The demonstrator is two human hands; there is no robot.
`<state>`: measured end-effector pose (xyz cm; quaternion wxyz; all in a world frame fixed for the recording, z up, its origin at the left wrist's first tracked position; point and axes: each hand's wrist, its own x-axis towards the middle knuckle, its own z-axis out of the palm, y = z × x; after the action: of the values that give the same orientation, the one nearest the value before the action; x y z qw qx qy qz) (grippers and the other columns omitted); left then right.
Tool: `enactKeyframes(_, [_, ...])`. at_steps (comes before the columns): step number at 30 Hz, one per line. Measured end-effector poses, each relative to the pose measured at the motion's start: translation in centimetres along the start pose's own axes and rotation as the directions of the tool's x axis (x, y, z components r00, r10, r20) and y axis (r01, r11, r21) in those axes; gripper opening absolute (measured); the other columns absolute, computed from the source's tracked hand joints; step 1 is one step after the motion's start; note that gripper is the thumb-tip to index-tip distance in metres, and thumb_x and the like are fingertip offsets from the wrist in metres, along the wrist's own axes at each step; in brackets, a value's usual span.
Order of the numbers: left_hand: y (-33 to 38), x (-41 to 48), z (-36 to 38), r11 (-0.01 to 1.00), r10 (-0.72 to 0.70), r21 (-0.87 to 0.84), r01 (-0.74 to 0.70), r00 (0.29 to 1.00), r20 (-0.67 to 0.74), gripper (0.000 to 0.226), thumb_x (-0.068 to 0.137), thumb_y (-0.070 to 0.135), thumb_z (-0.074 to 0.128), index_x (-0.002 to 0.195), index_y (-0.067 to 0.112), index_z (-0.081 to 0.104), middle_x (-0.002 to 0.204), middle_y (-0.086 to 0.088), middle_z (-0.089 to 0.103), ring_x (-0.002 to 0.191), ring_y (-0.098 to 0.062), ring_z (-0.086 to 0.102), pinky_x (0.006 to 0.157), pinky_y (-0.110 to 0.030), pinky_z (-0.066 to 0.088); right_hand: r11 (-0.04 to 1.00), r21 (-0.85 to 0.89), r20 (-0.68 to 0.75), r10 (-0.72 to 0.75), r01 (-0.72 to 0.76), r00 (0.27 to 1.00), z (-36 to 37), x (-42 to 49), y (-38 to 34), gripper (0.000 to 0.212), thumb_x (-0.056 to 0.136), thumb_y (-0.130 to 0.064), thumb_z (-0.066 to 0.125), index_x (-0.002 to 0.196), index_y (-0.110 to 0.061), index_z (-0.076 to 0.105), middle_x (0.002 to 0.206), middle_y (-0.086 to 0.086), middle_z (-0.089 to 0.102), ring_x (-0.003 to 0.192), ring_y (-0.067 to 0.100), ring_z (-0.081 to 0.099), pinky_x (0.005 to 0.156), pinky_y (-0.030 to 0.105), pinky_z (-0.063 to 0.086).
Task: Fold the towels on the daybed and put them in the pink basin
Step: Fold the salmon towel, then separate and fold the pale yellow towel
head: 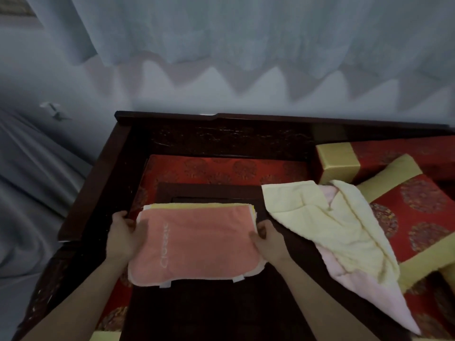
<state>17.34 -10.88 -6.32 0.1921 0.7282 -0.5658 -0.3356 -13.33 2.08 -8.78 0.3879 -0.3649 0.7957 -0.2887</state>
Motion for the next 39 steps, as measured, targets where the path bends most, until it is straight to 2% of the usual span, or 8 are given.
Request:
enactKeyframes(5, [7.1,-2.8,2.1,0.945,0.3,-0.125,-0.303,0.953,-0.044,0.037,0.089,0.014,0.06,0.122,0.011,0.045,0.095,-0.002,0.061,0.073,-0.009,0.057,0.071,-0.02,0.044,0.99,-0.142,-0.299,-0.04,-0.003,0.953,-8.7,0.3,4.6,0.021,0.077,-0.012,0.066,0.095,-0.016,0.055,0.086,0.001,0.059,0.082,0.018,0.057,0.076,0.033,0.046])
enactKeyframes(11, [12.4,-9.1,12.4,0.917,0.397,-0.206,-0.342,0.834,0.383,0.027,0.089,0.014,0.06,0.111,0.023,0.047,0.088,-0.002,0.068,0.082,-0.019,0.065,0.067,-0.023,0.044,0.727,-0.51,-0.288,0.36,-0.46,0.887,-16.0,1.6,14.8,0.072,0.079,-0.046,0.054,0.14,-0.035,0.018,0.143,0.001,0.027,0.13,0.031,0.027,0.101,0.056,0.034])
enactKeyframes(18, [14.2,-14.2,20.1,0.967,0.245,-0.213,-0.139,0.732,0.636,0.013,0.091,0.017,0.054,0.098,0.028,0.051,0.092,-0.005,0.067,0.086,-0.019,0.064,0.077,-0.035,0.052,0.848,-0.494,-0.066,0.186,-0.194,0.98,-11.4,-2.5,17.7,0.062,0.077,-0.046,0.045,0.135,-0.025,0.042,0.124,0.009,0.051,0.116,0.031,0.05,0.09,0.039,0.044])
enactKeyframes(23, [15.1,-13.5,23.3,0.97,0.231,-0.071,-0.233,0.785,0.574,0.02,0.09,0.014,0.054,0.11,0.013,0.054,0.098,-0.002,0.059,0.095,-0.022,0.059,0.076,-0.029,0.044,0.864,-0.498,0.024,0.105,-0.079,0.994,-9.4,-6.4,17.3,0.063,0.07,-0.053,0.048,0.129,-0.03,0.046,0.115,-0.003,0.049,0.111,0.022,0.05,0.087,0.033,0.043])
enactKeyframes(26, [15.8,-11.9,24.9,0.955,0.238,0.034,-0.293,0.832,0.501,0.03,0.088,0.009,0.056,0.117,0.002,0.053,0.113,-0.012,0.057,0.109,-0.028,0.054,0.084,-0.028,0.039,0.944,-0.327,0.155,0.106,-0.05,0.982,-12.0,-5.5,17.0,0.036,0.066,-0.052,0.069,0.094,-0.034,0.054,0.089,-0.012,0.052,0.088,0.016,0.055,0.079,0.029,0.045])
enactKeyframes(29, [16.2,-10.5,25.6,0.851,0.331,0.235,-0.47,0.826,0.455,0.03,0.087,0.011,0.054,0.117,0.006,0.053,0.121,-0.015,0.054,0.112,-0.029,0.051,0.091,-0.033,0.036,0.972,-0.232,-0.03,0.023,-0.03,0.999,-15.7,-3.2,16.2,0.022,0.072,-0.046,0.071,0.08,-0.031,0.057,0.086,-0.003,0.065,0.076,0.013,0.059,0.075,0.03,0.048])
enactKeyframes(35, [17.5,-8.9,25.3,0.337,0.413,0.55,-0.764,0.645,0.643,0.03,0.093,0.014,0.039,0.121,0.013,0.051,0.122,-0.008,0.051,0.113,-0.025,0.048,0.089,-0.037,0.039,0.957,-0.291,-0.356,-0.096,-0.013,0.93,-19.5,2.3,15.0,0.016,0.085,-0.013,0.054,0.087,-0.021,0.068,0.091,-0.001,0.071,0.082,0.021,0.066,0.073,0.032,0.052])
enactKeyframes(39, [16.8,-10.7,27.1,0.629,0.368,0.121,-0.768,0.431,0.823,0.049,0.089,0.019,0.048,0.137,0.012,0.042,0.139,-0.008,0.044,0.129,-0.023,0.041,0.106,-0.028,0.03,0.909,-0.388,0.011,-0.157,0.149,0.988,-16.8,3.9,14.0,0.047,0.089,-0.01,0.043,0.131,-0.029,0.052,0.104,0.01,0.069,0.093,0.031,0.064,0.079,0.037,0.05])
